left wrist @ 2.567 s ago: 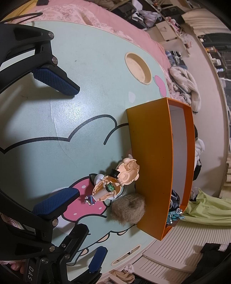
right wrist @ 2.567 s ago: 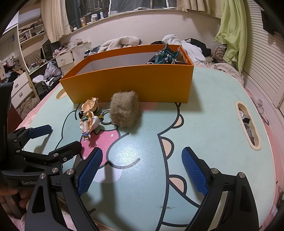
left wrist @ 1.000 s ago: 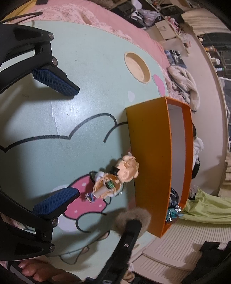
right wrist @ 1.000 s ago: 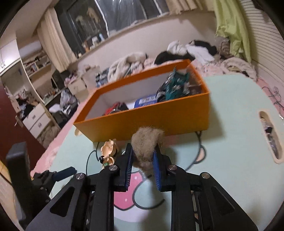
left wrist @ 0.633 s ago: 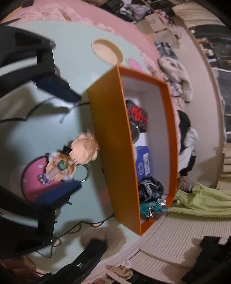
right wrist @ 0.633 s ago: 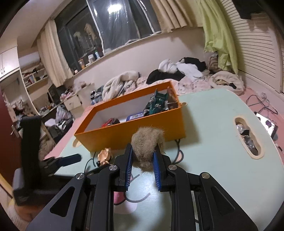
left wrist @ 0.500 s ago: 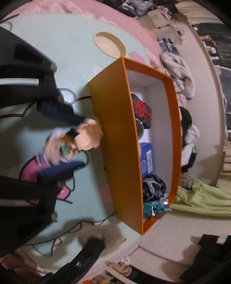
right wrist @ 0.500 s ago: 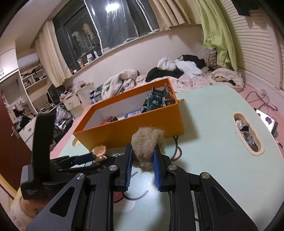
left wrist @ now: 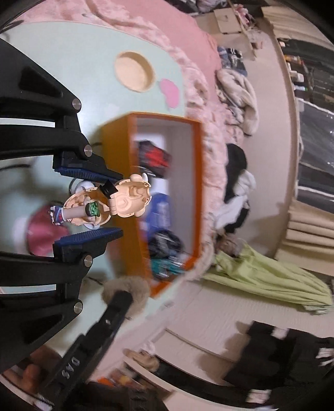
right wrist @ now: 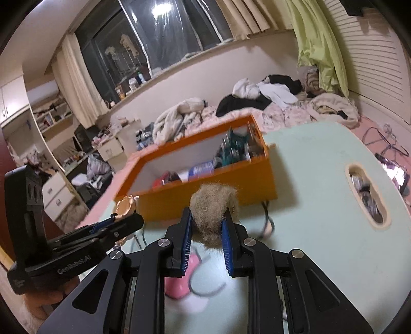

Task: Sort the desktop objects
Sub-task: 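Drop the fluffy ball into the box with the right gripper while the left gripper drops the figurine in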

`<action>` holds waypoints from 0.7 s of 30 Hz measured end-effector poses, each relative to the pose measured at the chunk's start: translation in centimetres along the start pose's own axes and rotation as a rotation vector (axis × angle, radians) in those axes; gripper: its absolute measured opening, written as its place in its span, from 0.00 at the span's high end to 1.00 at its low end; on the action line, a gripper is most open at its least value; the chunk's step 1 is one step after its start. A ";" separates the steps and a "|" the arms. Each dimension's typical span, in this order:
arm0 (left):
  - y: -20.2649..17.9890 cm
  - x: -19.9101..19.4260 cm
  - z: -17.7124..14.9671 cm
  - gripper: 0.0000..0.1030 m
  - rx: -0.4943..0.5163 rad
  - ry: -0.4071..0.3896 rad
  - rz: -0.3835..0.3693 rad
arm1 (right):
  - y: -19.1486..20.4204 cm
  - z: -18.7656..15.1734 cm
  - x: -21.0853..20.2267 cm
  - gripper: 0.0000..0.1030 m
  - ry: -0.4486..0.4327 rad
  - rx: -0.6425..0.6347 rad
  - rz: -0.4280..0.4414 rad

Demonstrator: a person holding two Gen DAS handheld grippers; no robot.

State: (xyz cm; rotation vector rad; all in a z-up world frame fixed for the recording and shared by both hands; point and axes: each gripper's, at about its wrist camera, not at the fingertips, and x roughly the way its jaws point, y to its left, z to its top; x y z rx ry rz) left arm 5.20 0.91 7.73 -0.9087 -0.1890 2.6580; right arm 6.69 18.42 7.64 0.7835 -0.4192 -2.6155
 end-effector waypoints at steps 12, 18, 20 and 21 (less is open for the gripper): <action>3.2 5.6 4.7 0.21 -0.109 0.031 0.098 | 0.4 5.6 9.3 0.63 0.201 -0.129 -0.057; 2.1 5.5 2.8 0.18 -0.027 -0.024 0.103 | 1.5 1.4 9.6 0.54 0.109 -0.342 -0.143; 1.7 5.5 2.6 0.18 -0.019 -0.016 0.099 | 1.2 1.1 9.7 0.54 0.126 -0.347 -0.141; 1.6 5.4 2.5 0.18 -0.017 -0.015 0.093 | 1.1 0.8 9.6 0.54 0.127 -0.347 -0.140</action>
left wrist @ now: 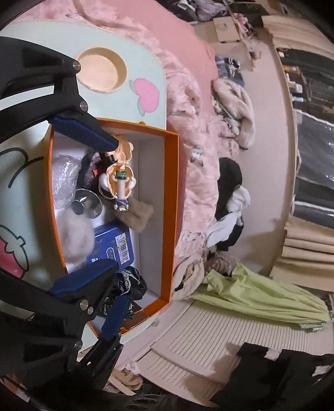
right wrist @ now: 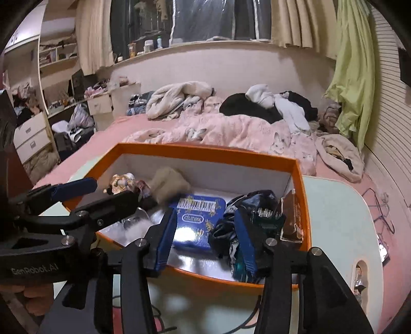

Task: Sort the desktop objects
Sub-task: 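Drop the fluffy ball into the box with the right gripper while the left gripper drops the figurine in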

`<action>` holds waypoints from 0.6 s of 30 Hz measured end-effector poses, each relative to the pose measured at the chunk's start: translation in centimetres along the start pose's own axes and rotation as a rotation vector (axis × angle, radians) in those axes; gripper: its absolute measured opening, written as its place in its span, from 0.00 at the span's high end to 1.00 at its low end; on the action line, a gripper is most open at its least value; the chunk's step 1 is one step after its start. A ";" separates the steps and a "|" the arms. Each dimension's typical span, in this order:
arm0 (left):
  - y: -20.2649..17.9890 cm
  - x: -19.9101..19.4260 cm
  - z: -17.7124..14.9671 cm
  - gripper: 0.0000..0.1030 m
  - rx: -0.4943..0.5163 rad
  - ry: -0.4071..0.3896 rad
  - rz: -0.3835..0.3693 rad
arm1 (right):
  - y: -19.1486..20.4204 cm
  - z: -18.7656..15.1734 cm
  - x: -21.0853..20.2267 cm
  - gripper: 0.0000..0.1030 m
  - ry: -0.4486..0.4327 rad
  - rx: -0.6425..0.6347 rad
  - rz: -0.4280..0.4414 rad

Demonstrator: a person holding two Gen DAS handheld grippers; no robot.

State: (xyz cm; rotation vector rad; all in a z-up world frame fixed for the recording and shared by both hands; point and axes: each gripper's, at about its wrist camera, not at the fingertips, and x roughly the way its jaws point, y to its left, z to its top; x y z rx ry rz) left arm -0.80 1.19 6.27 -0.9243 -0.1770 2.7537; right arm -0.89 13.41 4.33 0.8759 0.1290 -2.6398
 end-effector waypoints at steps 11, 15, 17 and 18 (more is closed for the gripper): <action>-0.8 -5.6 -1.2 0.18 -0.029 -0.131 -0.055 | 0.1 -1.3 -7.2 0.53 -0.179 0.104 0.028; -1.3 -8.5 -1.8 0.15 0.004 -0.132 -0.027 | 0.6 -1.5 -9.9 0.47 -0.193 0.120 0.019; -1.7 -9.0 -3.2 0.11 0.037 -0.090 0.000 | 0.8 -2.8 -10.9 0.44 -0.165 0.152 0.041; -1.7 -8.8 -3.7 0.11 0.050 -0.066 0.017 | 0.8 -3.2 -11.0 0.41 -0.149 0.160 0.045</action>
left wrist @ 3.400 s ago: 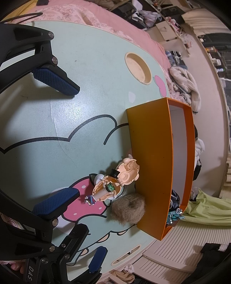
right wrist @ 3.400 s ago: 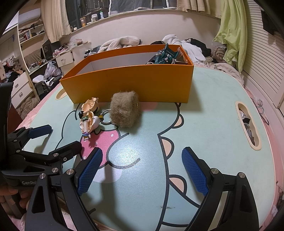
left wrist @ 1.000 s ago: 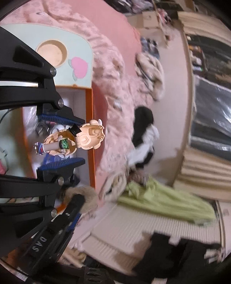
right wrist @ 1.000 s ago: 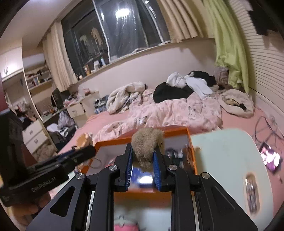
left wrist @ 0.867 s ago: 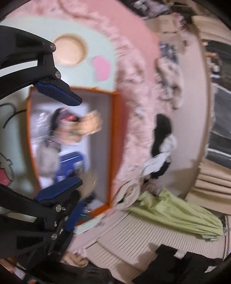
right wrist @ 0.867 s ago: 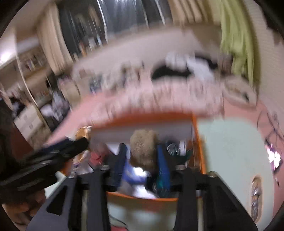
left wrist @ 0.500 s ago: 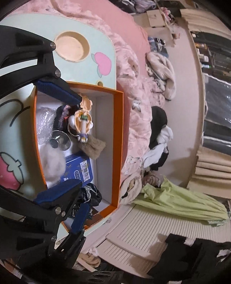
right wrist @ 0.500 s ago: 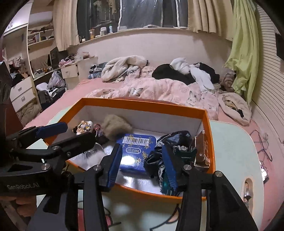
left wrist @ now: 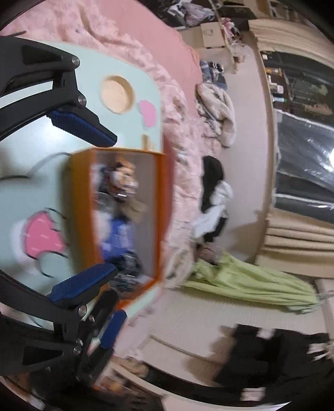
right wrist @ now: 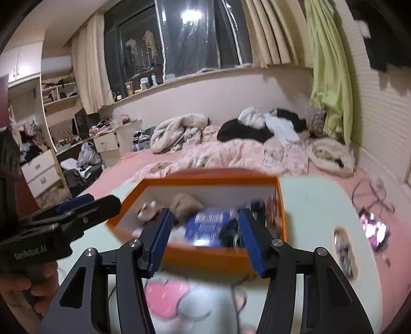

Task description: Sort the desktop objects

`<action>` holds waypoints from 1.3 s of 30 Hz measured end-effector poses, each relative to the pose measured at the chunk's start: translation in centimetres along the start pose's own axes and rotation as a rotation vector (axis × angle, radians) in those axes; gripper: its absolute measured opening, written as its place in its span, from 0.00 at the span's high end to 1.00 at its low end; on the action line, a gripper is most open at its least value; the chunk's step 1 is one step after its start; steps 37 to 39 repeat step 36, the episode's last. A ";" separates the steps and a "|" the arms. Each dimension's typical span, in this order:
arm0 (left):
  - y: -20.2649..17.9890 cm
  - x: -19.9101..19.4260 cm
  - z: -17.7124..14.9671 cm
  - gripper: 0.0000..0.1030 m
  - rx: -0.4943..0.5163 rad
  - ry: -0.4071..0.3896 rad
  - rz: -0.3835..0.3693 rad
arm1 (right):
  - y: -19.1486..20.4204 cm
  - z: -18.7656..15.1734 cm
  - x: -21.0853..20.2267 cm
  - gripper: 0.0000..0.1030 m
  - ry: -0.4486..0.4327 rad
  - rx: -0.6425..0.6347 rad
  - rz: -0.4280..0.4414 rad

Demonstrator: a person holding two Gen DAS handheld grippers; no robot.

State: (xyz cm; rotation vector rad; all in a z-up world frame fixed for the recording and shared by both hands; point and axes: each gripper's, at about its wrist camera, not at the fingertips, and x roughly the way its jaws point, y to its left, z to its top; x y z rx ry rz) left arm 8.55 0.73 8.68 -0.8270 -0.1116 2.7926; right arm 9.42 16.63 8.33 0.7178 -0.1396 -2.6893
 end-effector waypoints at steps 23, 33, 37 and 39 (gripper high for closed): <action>1.6 6.3 -6.3 0.00 -0.008 0.306 0.184 | -0.5 -5.1 4.2 0.01 0.321 -0.044 -0.177; 1.9 6.4 -6.3 0.00 -0.010 0.305 0.186 | -0.8 -4.6 4.7 0.01 0.326 -0.053 -0.183; 1.9 6.4 -6.3 0.00 -0.010 0.305 0.186 | -0.8 -4.6 4.7 0.01 0.326 -0.053 -0.183; 1.9 6.4 -6.3 0.00 -0.010 0.305 0.186 | -0.8 -4.6 4.7 0.01 0.326 -0.053 -0.183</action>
